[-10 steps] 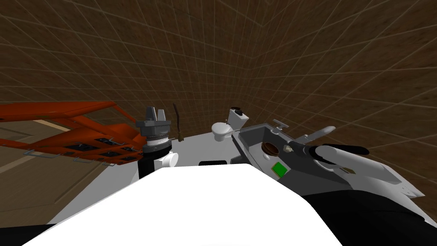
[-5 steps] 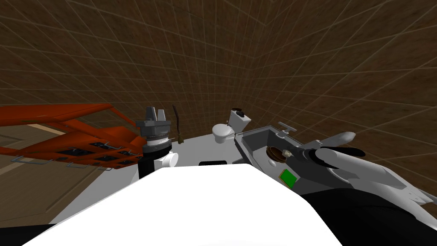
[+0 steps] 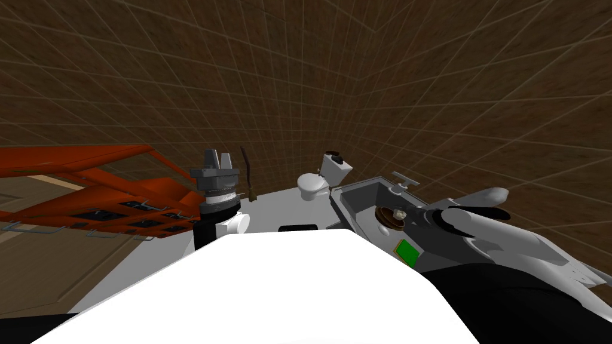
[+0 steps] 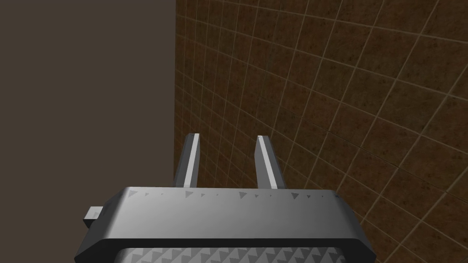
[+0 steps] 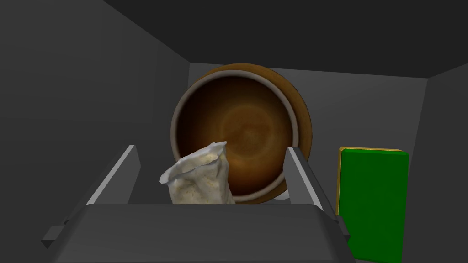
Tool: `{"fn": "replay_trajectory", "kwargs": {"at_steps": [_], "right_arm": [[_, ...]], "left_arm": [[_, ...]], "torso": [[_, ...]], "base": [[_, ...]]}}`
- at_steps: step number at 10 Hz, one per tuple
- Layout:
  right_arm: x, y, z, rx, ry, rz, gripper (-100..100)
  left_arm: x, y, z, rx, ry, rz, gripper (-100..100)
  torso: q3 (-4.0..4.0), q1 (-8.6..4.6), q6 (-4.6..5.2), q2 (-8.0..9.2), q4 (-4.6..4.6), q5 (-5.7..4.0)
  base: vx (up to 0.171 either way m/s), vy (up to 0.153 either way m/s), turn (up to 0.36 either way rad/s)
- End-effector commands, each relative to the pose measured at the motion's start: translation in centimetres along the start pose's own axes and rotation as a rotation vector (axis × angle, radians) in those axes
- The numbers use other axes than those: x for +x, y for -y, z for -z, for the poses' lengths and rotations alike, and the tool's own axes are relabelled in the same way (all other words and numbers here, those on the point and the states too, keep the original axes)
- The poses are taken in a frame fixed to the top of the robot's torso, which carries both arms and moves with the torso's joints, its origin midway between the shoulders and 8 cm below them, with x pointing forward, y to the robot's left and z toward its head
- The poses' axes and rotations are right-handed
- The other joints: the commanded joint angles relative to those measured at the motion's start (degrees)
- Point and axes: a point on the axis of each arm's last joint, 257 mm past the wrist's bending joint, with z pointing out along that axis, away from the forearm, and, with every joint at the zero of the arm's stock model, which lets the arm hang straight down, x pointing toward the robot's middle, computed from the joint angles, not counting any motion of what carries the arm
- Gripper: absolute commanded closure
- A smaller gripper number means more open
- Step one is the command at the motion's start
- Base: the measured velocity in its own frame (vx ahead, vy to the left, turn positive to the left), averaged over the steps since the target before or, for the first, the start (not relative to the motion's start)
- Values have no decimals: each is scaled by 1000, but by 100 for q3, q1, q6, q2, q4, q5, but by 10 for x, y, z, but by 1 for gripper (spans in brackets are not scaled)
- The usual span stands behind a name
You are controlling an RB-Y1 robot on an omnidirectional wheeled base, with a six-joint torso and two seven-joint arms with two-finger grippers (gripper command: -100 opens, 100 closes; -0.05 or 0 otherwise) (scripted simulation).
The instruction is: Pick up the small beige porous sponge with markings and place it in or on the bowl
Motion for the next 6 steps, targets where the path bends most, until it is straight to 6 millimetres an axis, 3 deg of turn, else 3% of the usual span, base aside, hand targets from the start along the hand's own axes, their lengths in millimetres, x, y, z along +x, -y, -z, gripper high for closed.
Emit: {"fn": "replay_trajectory", "kwargs": {"at_steps": [1, 2, 3, 4, 6], "right_arm": [[0, 0, 0, 0, 0, 0, -100], [0, 0, 0, 0, 0, 0, -100], [0, 0, 0, 0, 0, 0, 0], [5, 8, 9, 4, -2, -3, -100], [12, 20, 23, 10, -5, -7, -100]], "left_arm": [[0, 0, 0, 0, 0, 0, 0], [0, 0, 0, 0, 0, 0, 0], [0, 0, 0, 0, 0, 0, 0], [0, 0, 0, 0, 0, 0, 0], [0, 0, 0, 0, 0, 0, 0]], "torso": [[0, 0, 0, 0, 0, 0], [0, 0, 0, 0, 0, 0], [0, 0, 0, 0, 0, 0], [0, 0, 0, 0, 0, 0], [12, 1, 1, 13, 12, 40]], "base": [[0, 0, 0], [0, 0, 0], [0, 0, 0], [-23, -6, -15], [-54, -1, 0]]}}
